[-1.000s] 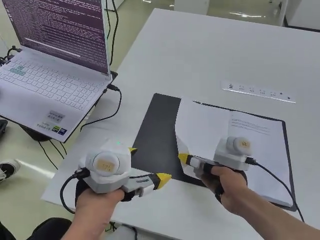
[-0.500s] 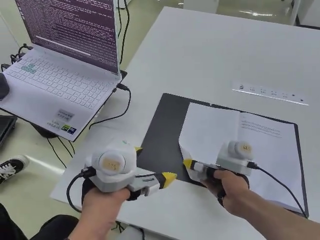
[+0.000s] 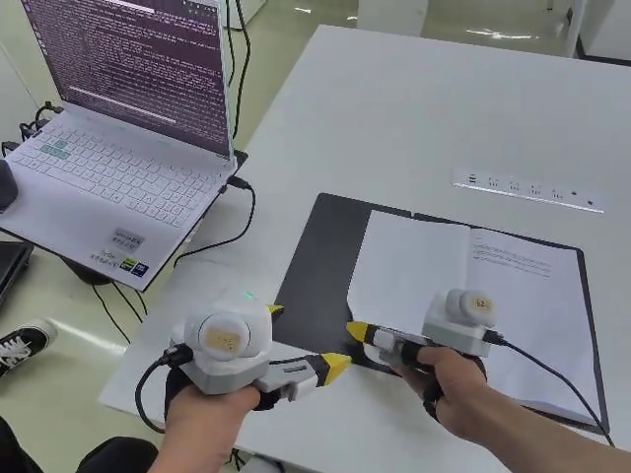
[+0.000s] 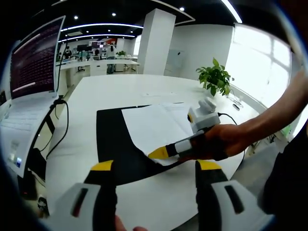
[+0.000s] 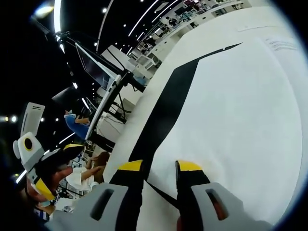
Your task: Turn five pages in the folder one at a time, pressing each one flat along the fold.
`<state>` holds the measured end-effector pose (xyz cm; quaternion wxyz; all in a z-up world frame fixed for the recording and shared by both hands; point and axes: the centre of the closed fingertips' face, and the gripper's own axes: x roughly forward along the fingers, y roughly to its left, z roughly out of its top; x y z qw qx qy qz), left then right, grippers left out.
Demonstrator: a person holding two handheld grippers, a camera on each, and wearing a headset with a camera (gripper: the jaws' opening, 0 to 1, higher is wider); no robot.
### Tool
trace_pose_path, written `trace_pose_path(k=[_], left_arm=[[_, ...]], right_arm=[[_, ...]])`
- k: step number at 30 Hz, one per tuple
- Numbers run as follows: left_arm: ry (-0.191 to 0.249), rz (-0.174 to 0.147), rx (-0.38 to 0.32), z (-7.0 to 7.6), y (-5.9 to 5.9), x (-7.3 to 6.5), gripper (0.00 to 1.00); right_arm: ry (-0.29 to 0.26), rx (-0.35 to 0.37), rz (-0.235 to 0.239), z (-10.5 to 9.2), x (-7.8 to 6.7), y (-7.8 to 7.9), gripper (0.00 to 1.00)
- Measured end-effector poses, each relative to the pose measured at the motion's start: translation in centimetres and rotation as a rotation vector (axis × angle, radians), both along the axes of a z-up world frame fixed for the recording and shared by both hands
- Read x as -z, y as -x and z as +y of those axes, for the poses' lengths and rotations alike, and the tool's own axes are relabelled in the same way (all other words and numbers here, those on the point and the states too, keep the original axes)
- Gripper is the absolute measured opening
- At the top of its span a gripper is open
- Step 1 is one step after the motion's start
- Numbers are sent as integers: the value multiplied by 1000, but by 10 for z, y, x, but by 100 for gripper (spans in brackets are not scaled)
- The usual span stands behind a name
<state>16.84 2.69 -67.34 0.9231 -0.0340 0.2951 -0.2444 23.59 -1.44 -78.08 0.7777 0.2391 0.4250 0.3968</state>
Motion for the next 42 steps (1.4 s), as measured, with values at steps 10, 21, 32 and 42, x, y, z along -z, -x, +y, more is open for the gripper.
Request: trace_pose_path(k=[10,21,32,42], left_arm=[[6,9,4,-4,2,4,66],[4,19,20,-8,0,10,62],[-26,25,73,-14,-18,19,58],[-51,32,129,-26,-35,30,50]], right_arm=[[-33,-44,-10,0,-11,13,41],[-89,-72,-52,-19,-38,35,51],[-63,-31,-121,-60,-49,30,50],[-2,46,-141,-104,-44,25,45]])
